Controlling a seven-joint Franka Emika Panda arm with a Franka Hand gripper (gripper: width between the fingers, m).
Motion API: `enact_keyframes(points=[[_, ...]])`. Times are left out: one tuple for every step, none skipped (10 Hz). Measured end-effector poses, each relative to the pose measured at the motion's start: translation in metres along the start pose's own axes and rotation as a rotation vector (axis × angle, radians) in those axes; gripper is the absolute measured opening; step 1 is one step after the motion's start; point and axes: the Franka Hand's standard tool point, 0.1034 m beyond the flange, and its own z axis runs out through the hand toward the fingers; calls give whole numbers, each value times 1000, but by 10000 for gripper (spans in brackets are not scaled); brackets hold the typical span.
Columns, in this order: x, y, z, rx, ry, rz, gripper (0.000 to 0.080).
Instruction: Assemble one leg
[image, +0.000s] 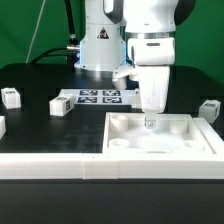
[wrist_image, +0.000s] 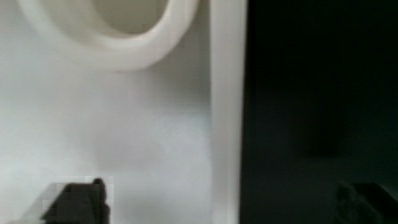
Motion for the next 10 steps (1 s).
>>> enact_keyframes(points=[[0, 0, 0, 0, 0, 0, 648], [0, 0, 0, 0, 0, 0, 648], [0, 0, 0, 0, 0, 0, 649], [0, 0, 0, 0, 0, 0, 649], [0, 0, 0, 0, 0, 5, 649], [3, -5, -9, -6, -1, 87, 649], [6, -10, -21, -16, -3, 107, 649], [11, -11, -31, -24, -6, 128, 649], [16, -10, -41, -33, -8, 137, 649], [19, -9, -47, -43, -7, 135, 649]])
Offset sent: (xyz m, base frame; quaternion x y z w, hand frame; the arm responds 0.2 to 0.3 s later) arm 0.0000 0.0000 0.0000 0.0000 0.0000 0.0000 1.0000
